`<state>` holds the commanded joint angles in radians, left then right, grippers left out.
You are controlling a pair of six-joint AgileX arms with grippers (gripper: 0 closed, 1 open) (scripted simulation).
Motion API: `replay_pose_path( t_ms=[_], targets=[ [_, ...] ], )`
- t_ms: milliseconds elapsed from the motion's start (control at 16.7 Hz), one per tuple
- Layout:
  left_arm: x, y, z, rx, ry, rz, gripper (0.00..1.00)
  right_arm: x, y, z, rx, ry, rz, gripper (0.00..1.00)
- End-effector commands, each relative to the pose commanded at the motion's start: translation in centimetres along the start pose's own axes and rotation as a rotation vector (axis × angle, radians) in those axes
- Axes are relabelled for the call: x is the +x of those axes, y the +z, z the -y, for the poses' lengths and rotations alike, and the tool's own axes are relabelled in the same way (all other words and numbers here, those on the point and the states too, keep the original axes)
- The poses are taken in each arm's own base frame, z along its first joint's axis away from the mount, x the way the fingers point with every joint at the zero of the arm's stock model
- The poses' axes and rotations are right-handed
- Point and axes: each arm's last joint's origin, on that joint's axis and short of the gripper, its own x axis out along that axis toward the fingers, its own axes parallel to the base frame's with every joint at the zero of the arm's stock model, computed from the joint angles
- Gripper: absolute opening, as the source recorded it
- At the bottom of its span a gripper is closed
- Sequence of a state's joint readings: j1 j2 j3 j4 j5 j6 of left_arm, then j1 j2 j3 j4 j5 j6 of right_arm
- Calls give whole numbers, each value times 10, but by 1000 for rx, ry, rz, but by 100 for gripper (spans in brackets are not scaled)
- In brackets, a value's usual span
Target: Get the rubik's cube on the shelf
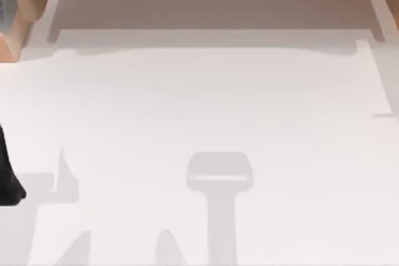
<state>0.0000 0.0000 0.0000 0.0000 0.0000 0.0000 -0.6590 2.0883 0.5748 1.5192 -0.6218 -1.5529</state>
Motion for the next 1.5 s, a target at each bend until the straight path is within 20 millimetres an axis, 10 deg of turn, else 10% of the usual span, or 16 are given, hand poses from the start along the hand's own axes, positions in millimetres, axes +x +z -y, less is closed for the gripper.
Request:
replay_pose_path(
  t_ms=[780, 1200, 1500],
  targets=[
    [0, 0, 0, 0, 0, 0, 100, 48, 0, -1, 5, 8, -4, 0],
    [0, 0, 0, 0, 0, 0, 100, 105, 0, 1, 2, 1, -4, 0],
    [0, 0, 0, 0, 0, 0, 100, 106, -1, 1, 7, 5, -9, 0]
  ],
)
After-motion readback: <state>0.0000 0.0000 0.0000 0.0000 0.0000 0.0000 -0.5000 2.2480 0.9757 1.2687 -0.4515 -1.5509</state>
